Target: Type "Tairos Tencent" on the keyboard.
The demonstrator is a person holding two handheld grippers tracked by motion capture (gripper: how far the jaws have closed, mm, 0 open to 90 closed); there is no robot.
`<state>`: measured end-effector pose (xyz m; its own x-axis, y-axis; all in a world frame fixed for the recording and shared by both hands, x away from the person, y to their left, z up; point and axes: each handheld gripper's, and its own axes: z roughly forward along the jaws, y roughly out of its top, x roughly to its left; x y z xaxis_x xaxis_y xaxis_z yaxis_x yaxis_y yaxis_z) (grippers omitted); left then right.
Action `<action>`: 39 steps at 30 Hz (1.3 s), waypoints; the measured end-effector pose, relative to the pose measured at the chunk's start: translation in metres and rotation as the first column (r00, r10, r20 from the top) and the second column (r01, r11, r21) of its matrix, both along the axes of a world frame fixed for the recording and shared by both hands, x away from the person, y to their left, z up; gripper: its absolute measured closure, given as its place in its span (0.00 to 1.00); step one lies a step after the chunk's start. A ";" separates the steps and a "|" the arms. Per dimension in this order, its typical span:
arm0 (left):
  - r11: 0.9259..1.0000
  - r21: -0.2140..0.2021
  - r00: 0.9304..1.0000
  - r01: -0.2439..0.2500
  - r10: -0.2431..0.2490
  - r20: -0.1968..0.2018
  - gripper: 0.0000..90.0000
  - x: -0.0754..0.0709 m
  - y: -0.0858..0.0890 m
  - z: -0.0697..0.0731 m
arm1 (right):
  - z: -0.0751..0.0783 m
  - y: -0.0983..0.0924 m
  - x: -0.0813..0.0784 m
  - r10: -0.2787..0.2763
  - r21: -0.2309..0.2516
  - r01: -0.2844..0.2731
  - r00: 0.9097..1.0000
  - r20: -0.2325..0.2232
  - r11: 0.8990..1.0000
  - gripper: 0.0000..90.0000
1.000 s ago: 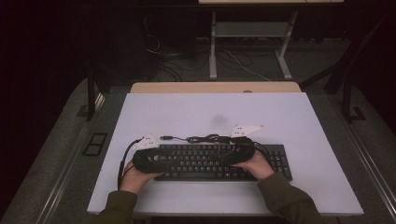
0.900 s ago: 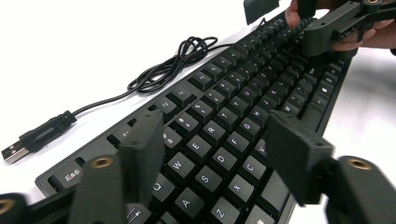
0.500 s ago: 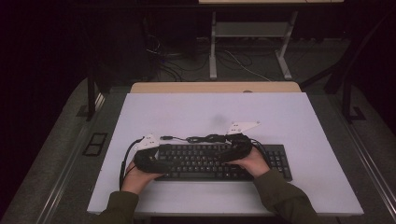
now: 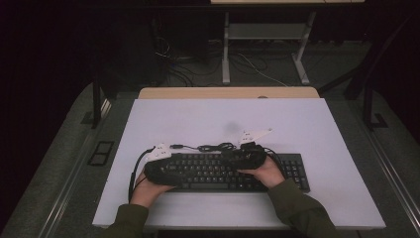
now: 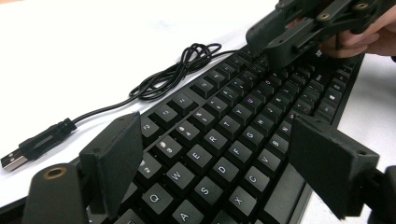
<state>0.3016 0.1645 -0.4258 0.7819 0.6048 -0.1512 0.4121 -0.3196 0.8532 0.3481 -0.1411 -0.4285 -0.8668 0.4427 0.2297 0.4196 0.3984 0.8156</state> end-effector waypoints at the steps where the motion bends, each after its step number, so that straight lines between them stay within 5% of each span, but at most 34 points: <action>1: 1.000 0.000 1.000 0.002 -0.002 0.002 0.19 0.000 -0.001 0.000 | 0.000 0.000 0.000 0.002 -0.009 -0.002 1.000 0.000 1.000 0.85; 7: 1.000 0.004 1.000 0.012 -0.012 0.004 0.19 0.001 -0.003 -0.001 | -0.005 0.004 -0.001 0.020 -0.042 -0.020 1.000 -0.008 0.999 0.99; 39: 0.999 0.012 0.999 0.037 -0.037 -0.003 0.18 -0.002 -0.006 -0.004 | -0.012 0.016 -0.003 0.073 -0.146 -0.078 0.997 -0.038 0.986 0.99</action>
<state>0.2993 0.1581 -0.4294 0.8036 0.5769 -0.1463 0.4019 -0.3446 0.8483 0.3451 -0.1256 -0.4402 -0.8920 0.4075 0.1955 0.4093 0.5450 0.7318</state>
